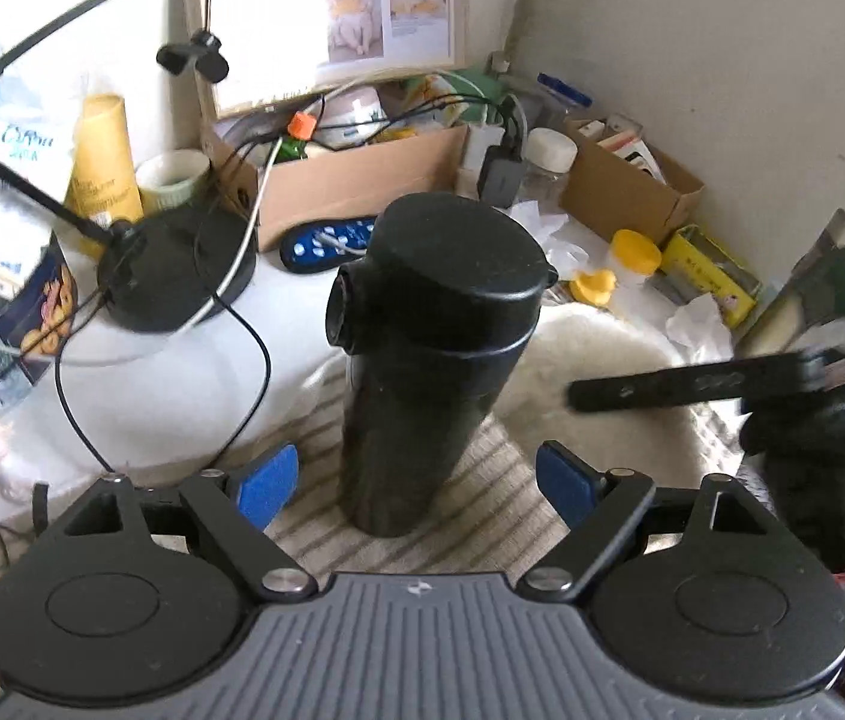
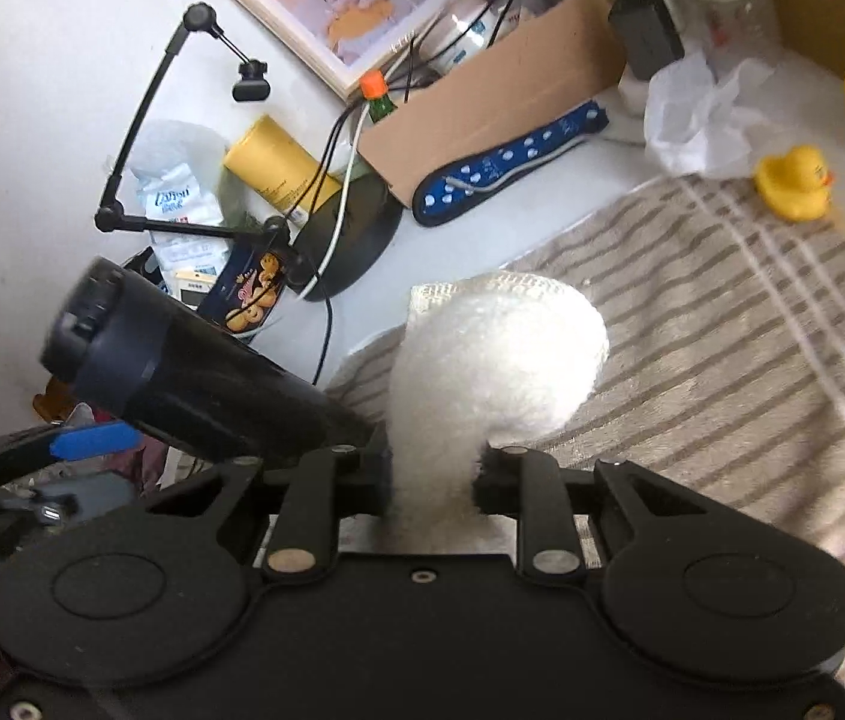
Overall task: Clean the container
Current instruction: 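Lift the black bottle with the left gripper while the right gripper raises the cloth over it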
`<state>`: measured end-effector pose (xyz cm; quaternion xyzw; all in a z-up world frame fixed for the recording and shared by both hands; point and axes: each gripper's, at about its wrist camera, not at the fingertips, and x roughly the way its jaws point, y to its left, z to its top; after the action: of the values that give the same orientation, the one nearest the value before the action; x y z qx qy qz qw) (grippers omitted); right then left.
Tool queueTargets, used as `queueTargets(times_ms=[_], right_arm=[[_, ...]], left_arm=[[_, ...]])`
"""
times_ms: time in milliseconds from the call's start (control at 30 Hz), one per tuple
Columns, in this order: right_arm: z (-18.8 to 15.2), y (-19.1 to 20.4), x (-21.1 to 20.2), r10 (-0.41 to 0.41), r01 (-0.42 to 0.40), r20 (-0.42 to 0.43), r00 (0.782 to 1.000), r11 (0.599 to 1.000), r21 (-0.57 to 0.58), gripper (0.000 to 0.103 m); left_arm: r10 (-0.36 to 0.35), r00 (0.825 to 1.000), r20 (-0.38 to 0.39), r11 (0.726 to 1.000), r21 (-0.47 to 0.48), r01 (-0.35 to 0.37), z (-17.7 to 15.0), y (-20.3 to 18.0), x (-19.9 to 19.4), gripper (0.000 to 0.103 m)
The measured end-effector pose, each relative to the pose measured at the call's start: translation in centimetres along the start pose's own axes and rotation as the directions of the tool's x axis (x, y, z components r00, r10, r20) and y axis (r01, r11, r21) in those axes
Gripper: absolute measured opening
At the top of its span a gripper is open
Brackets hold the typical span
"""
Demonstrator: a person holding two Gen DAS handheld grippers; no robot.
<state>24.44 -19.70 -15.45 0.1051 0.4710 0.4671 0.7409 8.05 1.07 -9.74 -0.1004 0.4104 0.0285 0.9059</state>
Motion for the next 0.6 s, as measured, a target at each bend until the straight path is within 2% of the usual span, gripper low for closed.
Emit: queueTargets(times_ms=[133,400,500,567,600], right_arm=[[1.0,1.4,-1.4,0.0,0.001,0.019,1.0,0.999,-0.05,0.022],[3.0,4.2,-4.1,0.003,0.006,0.056,0.998,0.989,-0.149,0.022],[3.8,5.3,-5.1,0.005,0.009,0.07,0.998,0.983,-0.185,0.022],[4.3,6.0,-5.8,0.006,0.011,0.08,0.997,0.978,-0.21,0.022],[4.6,6.4,-6.2,0.007,0.012,0.084,0.996,0.975,-0.222,0.022]], left_arm=[[0.021,0.999,0.049,0.999,0.03,-0.023,0.3,-0.4,0.4,0.086],[0.036,0.995,0.097,0.999,0.037,-0.039,0.5,-1.0,1.6,0.086],[0.049,0.991,0.123,0.997,0.052,-0.055,0.7,-1.4,1.5,0.077],[0.052,0.989,0.138,0.997,0.052,-0.059,1.0,-1.4,1.5,0.077],[0.051,0.988,0.145,0.997,0.054,-0.06,1.1,-1.4,1.5,0.073]])
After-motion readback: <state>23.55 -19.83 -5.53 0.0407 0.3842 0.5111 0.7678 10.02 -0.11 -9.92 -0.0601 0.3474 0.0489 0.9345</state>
